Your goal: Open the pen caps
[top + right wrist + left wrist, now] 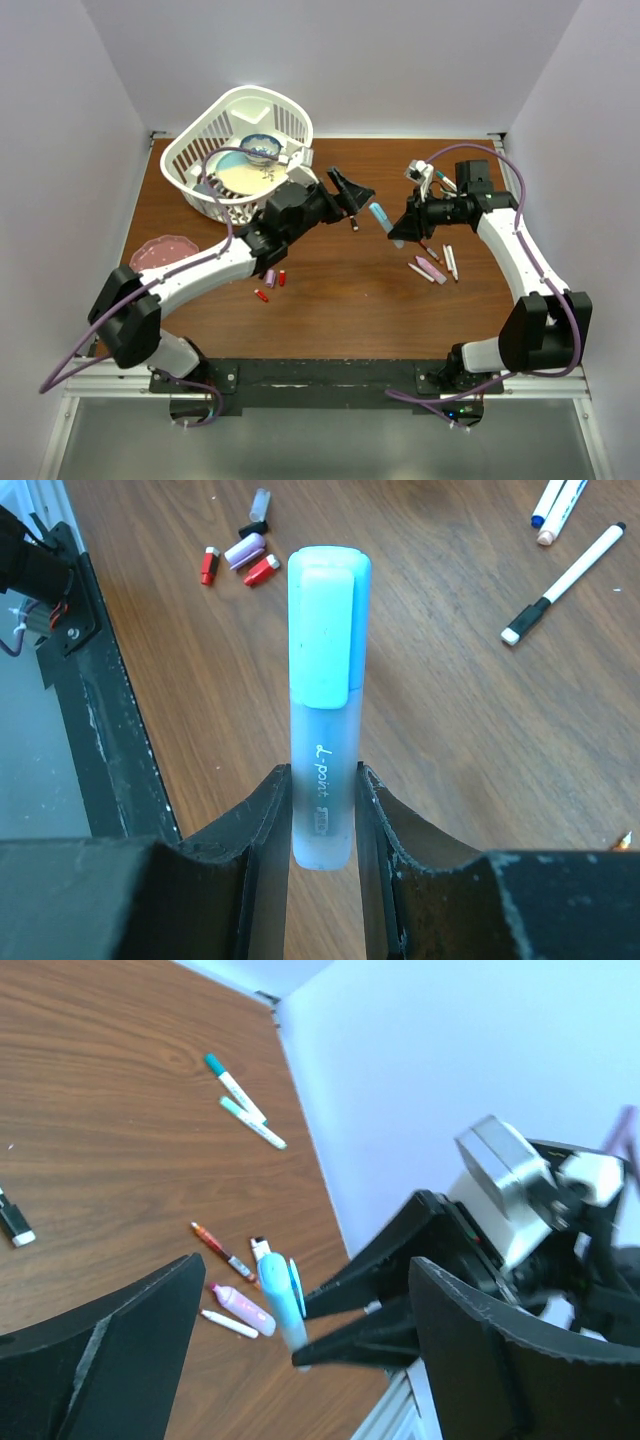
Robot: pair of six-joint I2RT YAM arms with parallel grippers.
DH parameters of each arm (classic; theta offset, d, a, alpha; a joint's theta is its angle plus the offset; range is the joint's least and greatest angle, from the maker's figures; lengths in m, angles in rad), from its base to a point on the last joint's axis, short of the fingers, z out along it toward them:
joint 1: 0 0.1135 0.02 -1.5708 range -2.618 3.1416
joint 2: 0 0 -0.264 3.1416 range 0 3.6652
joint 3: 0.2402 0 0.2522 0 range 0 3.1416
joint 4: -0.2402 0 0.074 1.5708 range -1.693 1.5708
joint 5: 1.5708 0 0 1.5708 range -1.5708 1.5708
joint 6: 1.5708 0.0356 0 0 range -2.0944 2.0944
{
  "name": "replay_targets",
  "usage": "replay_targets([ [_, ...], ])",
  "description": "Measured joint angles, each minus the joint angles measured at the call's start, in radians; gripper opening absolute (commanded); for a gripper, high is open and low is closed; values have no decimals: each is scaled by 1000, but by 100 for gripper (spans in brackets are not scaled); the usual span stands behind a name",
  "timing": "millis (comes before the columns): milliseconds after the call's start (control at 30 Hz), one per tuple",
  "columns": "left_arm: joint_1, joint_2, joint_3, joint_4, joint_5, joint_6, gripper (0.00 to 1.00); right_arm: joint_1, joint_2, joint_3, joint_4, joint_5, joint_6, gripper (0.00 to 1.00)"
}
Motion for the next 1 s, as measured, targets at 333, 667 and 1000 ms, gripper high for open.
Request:
replay_targets([
  [333, -90, 177, 167, -192, -115, -7, 62, 13, -1, 0, 4, -11, 2, 0],
  [667, -115, 202, 195, -181, -134, -6, 0, 19, -6, -10, 34, -12, 10, 8],
  [1000, -106, 134, 17, 109, 26, 173, 0, 18, -7, -32, 44, -144, 20, 63],
])
